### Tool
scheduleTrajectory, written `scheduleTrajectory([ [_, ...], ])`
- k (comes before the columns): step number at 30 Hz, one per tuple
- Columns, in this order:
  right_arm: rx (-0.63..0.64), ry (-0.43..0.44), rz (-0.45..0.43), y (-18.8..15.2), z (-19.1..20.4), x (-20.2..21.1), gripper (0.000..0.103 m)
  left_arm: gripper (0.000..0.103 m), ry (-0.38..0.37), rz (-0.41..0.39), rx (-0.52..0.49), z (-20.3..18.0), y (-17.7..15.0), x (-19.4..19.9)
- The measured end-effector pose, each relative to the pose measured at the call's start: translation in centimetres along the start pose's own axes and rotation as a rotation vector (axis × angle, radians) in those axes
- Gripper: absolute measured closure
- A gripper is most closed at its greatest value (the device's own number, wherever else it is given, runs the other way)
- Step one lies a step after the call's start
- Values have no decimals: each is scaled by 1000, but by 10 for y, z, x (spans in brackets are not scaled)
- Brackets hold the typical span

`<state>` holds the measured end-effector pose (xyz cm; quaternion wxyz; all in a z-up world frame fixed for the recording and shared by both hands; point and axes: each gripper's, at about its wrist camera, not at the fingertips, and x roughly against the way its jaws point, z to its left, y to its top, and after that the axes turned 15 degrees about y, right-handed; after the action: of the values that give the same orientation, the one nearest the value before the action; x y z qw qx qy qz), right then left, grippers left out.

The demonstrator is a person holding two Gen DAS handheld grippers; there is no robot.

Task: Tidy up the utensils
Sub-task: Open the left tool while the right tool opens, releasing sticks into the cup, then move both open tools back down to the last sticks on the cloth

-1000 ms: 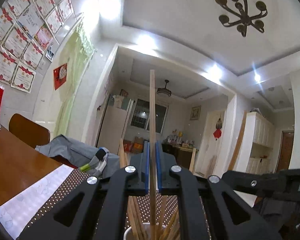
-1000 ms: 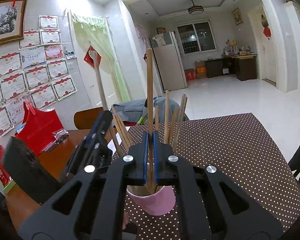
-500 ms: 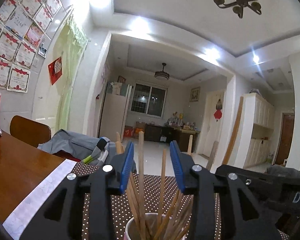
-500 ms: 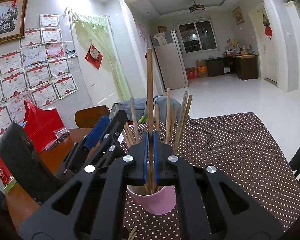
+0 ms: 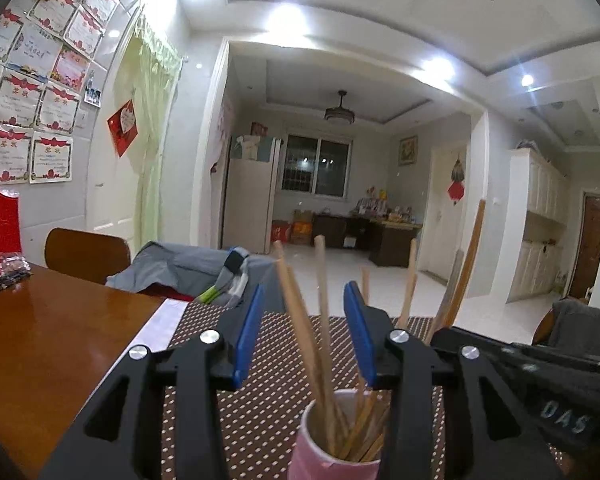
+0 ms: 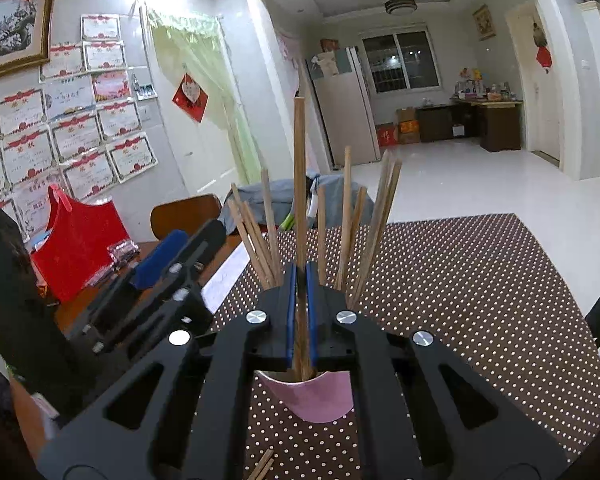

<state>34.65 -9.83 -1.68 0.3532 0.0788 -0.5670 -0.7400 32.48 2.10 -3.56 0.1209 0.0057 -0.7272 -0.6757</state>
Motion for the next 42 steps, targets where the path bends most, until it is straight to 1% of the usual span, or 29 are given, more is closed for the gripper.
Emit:
scheduleTrajectory([
  [4, -10, -8, 47, -7, -4, -12, 97, 61, 18, 24, -17, 4, -2, 2],
  [6, -34, 3, 75, -10, -9, -18, 97, 61, 28, 42, -28, 5, -3, 1],
  [7, -44, 0, 71, -10, -10, -18, 97, 61, 31, 51, -33, 6, -4, 1],
  [11, -16, -15, 54, -8, -6, -12, 97, 61, 39, 61, -41, 7, -4, 4],
  [19, -30, -7, 9, -2, -7, 6, 96, 61, 51, 71, -53, 11, 6, 19],
  [25, -50, 29, -30, 1, -1, 30, 96, 61, 60, 59, -70, 15, 14, 42],
  [27, -51, 30, -36, -2, 3, 38, 96, 50, 62, 52, -81, 16, 16, 52],
  [28, -50, 33, -36, -3, 6, 42, 96, 48, 64, 45, -85, 17, 17, 59],
  [31, -42, 29, -32, -7, 16, 53, 96, 48, 52, 38, -90, 17, 19, 75],
  [35, -30, 14, -21, -15, 27, 70, 96, 48, 26, 60, -95, 18, 20, 94],
  [36, -29, 4, -19, -18, 29, 76, 89, 46, 15, 78, -94, 18, 20, 98],
  [37, -30, -5, -20, -20, 31, 80, 74, 40, 3, 100, -92, 20, 19, 103],
  [38, -31, -14, -25, -23, 33, 86, 65, 39, -8, 113, -89, 21, 18, 105],
  [39, -30, -18, -31, -25, 35, 89, 53, 39, -23, 126, -85, 24, 17, 111],
  [42, -14, -36, -26, -37, 43, 102, 53, 39, -22, 138, -95, 28, 12, 125],
])
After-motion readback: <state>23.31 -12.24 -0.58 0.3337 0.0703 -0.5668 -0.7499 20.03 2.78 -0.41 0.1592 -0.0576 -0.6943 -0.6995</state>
